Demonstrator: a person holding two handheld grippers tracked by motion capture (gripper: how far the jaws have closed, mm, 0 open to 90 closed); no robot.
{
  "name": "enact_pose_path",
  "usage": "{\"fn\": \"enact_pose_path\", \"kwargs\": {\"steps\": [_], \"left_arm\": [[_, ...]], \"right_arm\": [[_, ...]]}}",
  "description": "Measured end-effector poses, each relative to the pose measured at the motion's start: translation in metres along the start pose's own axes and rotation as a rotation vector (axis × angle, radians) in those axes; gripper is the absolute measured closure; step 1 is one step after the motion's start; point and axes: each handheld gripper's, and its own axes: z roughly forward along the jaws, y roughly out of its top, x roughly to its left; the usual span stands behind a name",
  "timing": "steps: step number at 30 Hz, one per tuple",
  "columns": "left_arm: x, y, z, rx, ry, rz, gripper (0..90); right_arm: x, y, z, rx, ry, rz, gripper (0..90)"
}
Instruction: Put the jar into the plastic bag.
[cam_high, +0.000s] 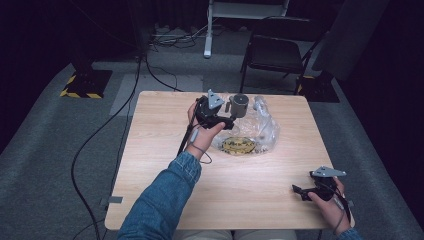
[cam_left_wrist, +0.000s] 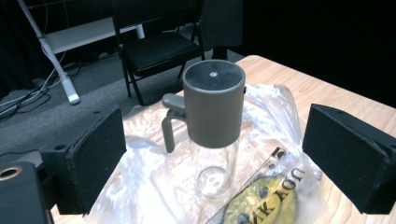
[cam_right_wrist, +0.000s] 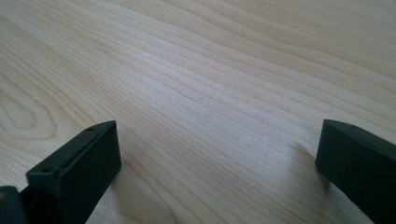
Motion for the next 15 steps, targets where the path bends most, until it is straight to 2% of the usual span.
{"fn": "enact_pose_path", "kwargs": {"steps": [15], "left_arm": [[0.009,-0.016,-0.030,0.015,0.023,-0.001,5.9]], "right_arm": [[0.000,0.000,0.000,0.000,0.000,0.000,0.2]]}}
